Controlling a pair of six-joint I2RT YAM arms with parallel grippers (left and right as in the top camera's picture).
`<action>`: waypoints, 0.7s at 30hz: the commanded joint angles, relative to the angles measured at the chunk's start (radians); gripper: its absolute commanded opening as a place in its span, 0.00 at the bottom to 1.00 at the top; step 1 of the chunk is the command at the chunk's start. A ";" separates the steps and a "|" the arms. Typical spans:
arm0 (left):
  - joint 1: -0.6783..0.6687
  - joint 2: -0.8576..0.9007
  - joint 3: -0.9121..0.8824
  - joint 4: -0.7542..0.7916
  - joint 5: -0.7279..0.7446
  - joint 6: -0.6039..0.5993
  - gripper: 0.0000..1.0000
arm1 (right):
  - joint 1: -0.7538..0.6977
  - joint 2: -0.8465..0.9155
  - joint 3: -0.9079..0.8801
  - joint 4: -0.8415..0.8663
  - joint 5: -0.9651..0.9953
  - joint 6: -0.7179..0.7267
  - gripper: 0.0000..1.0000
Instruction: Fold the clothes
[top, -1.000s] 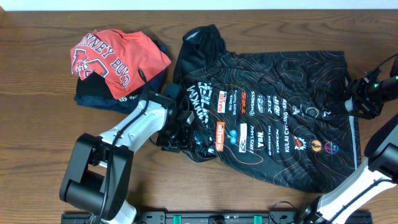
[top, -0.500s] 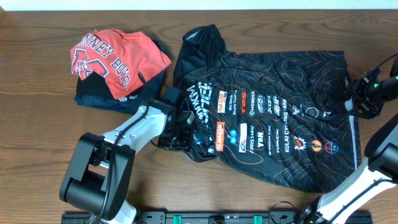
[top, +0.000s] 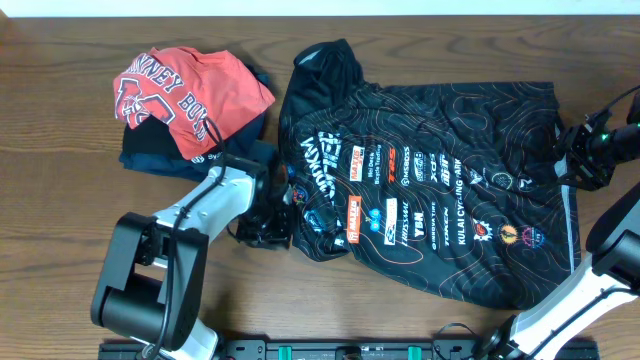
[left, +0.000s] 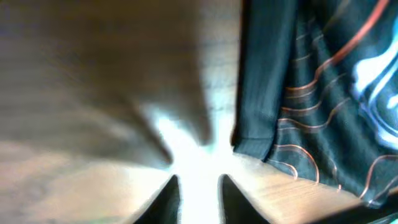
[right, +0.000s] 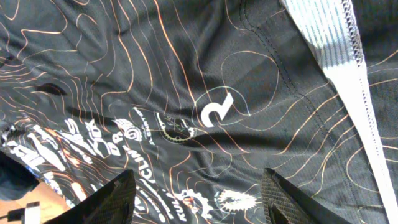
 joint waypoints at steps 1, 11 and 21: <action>-0.010 -0.022 0.002 0.042 0.051 -0.004 0.42 | -0.005 -0.019 -0.003 0.002 -0.015 -0.014 0.63; -0.055 -0.022 -0.039 0.123 0.119 -0.020 0.38 | -0.005 -0.019 -0.003 0.002 -0.014 -0.011 0.62; -0.011 -0.030 0.047 -0.111 -0.084 -0.026 0.06 | -0.005 -0.019 -0.003 0.000 -0.015 -0.010 0.61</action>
